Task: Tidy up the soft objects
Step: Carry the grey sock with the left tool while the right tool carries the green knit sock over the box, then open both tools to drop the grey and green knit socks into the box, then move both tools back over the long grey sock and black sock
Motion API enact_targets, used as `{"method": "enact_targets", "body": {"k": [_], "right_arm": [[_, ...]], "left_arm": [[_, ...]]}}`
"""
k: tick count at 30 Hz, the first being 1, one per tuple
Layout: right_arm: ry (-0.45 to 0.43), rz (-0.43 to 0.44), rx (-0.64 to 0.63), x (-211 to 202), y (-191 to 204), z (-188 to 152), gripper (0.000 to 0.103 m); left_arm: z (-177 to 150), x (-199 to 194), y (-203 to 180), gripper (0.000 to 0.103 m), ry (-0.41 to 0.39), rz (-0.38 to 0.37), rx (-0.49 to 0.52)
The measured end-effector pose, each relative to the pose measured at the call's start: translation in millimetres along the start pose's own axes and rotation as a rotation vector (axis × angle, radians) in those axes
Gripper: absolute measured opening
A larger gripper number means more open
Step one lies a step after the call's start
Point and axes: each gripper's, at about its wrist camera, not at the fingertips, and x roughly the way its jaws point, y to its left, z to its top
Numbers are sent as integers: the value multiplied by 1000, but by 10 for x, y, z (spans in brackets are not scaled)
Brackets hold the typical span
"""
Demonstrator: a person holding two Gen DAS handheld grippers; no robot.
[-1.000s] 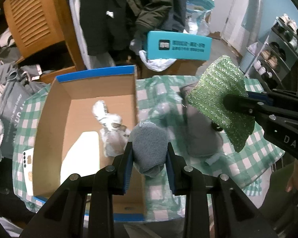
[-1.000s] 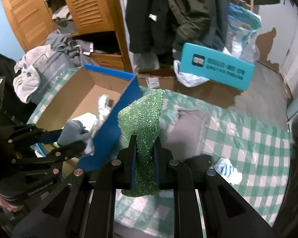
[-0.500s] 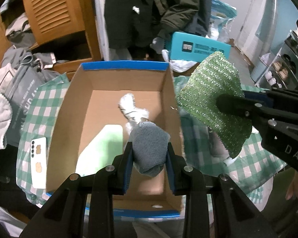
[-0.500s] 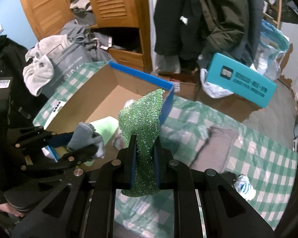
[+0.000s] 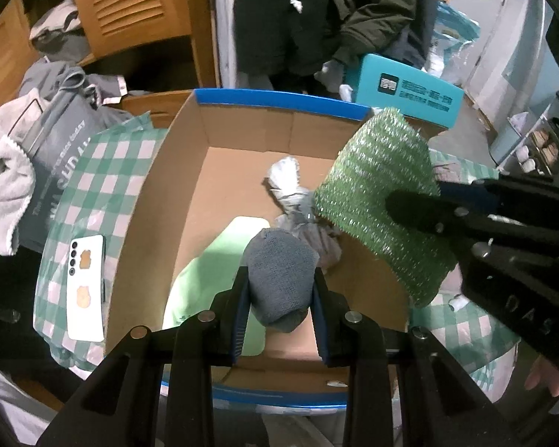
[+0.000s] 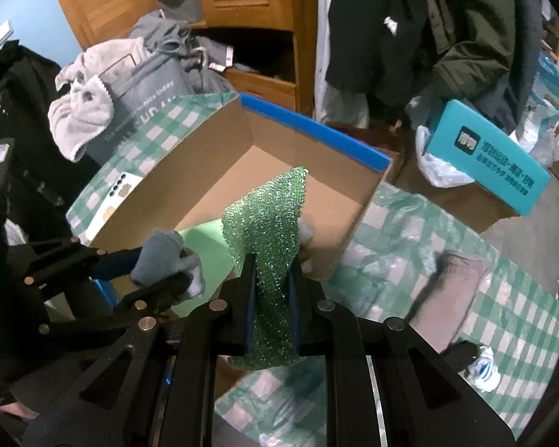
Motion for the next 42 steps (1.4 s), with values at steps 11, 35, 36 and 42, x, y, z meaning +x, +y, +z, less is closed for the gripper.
{"method": "enact_targets", "body": {"k": [11, 35, 36, 42], "right_arm": [[35, 30, 3, 185, 90, 56, 15], [5, -24, 72, 19, -181, -64, 61], [5, -26, 74, 10, -198, -80, 61], [1, -35, 93, -54, -326, -160, 61]], "left_arm": [[-26, 112, 163, 31, 33, 9, -50], [12, 37, -37, 64, 22, 29, -14], [11, 34, -52, 64, 22, 28, -10], [7, 35, -163, 65, 25, 24, 11]]}}
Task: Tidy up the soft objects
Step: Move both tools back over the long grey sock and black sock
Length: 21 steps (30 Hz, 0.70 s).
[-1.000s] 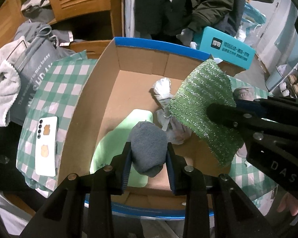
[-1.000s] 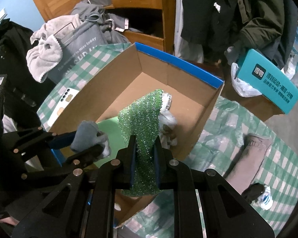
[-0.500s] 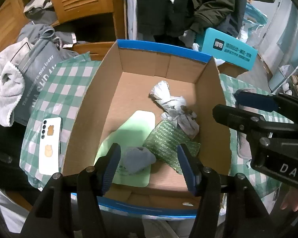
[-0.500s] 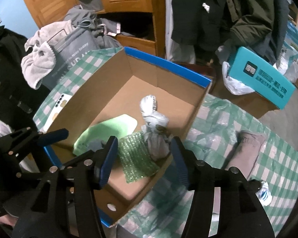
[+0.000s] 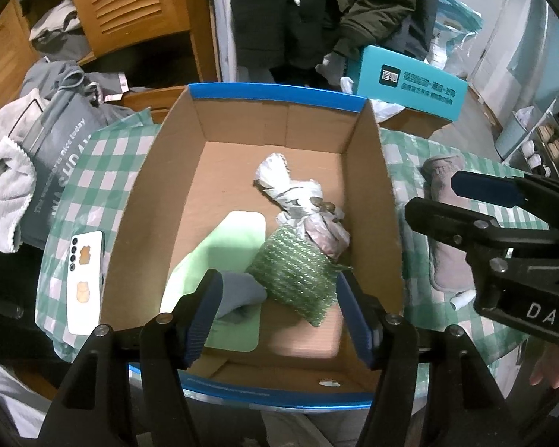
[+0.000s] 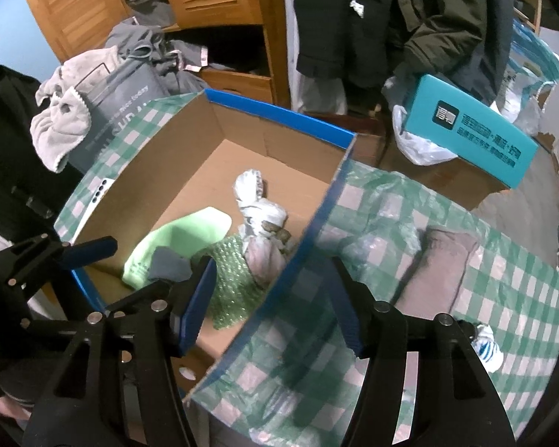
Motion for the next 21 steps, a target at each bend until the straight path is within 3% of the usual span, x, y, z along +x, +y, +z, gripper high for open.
{"method": "enact_targets", "body": {"k": [21], "right_arm": [[1, -45, 106, -175, -619, -341, 64]], "left_arm": [[27, 41, -507, 69, 23, -18, 93]]}}
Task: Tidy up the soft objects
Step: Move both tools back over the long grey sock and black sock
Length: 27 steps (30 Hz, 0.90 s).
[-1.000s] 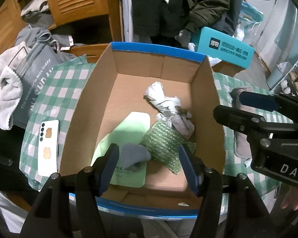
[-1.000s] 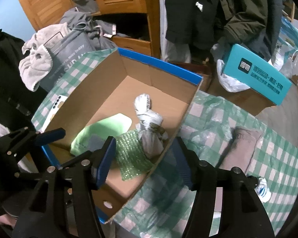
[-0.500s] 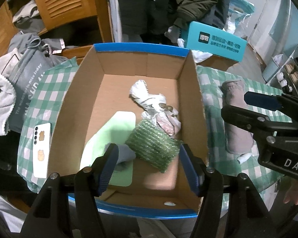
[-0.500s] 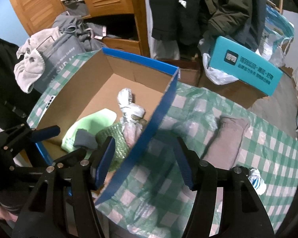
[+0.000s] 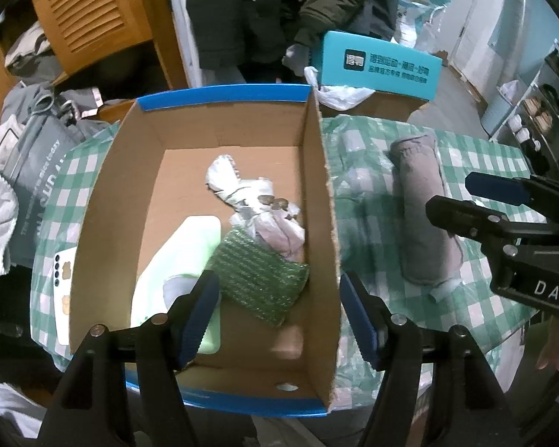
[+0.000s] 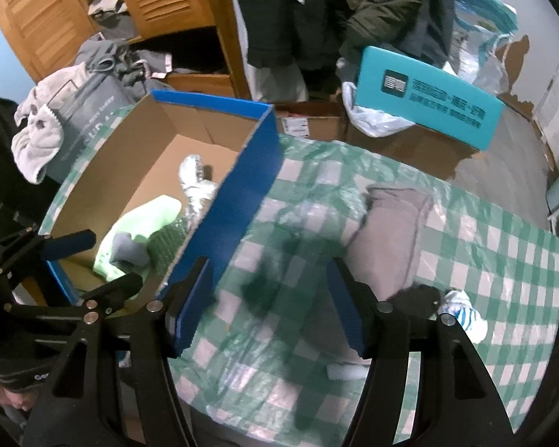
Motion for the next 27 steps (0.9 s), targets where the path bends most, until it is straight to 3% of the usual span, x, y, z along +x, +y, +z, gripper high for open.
{"method": "enact_targets", "body": {"k": [27], "right_arm": [[12, -55, 211, -76, -1029, -321, 65]], "left_arm": [[144, 159, -749, 73, 29, -76, 66]]}}
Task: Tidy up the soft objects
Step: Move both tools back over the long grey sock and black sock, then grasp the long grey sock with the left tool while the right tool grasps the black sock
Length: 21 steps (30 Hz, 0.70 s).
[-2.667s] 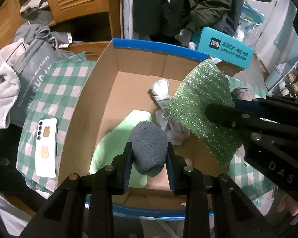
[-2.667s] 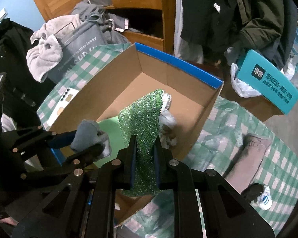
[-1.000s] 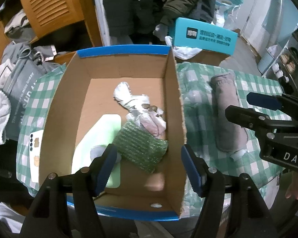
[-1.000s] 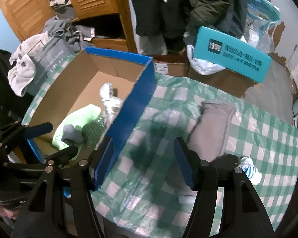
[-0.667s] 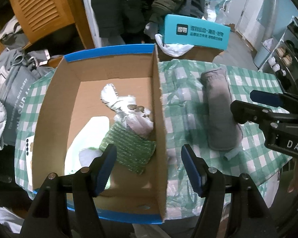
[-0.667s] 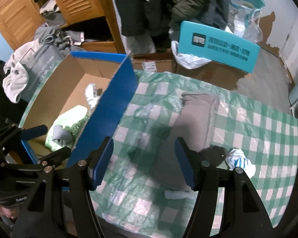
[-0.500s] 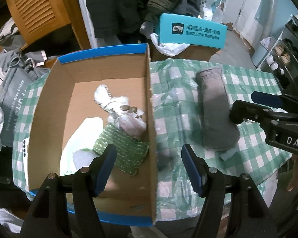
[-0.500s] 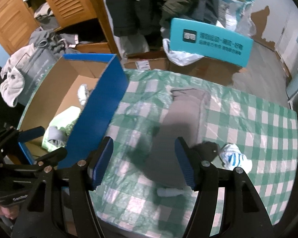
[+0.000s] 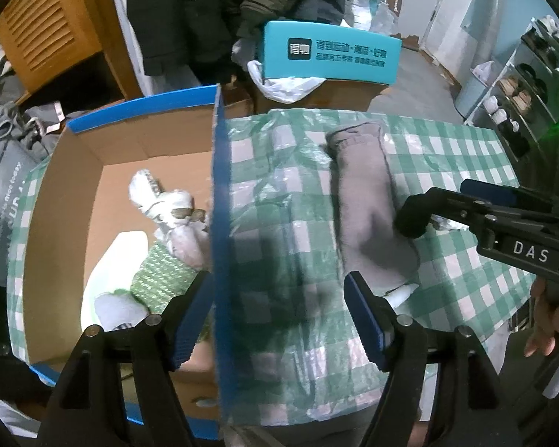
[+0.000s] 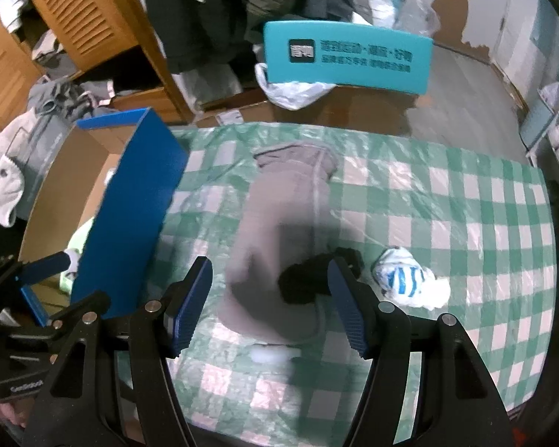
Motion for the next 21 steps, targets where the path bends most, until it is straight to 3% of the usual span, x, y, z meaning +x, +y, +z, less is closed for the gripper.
{"method": "enact_targets", "body": {"k": [21], "right_arm": [[89, 41, 214, 419, -587, -14, 65]], "left_arm": [[229, 432, -334, 73, 61, -38, 2]]}}
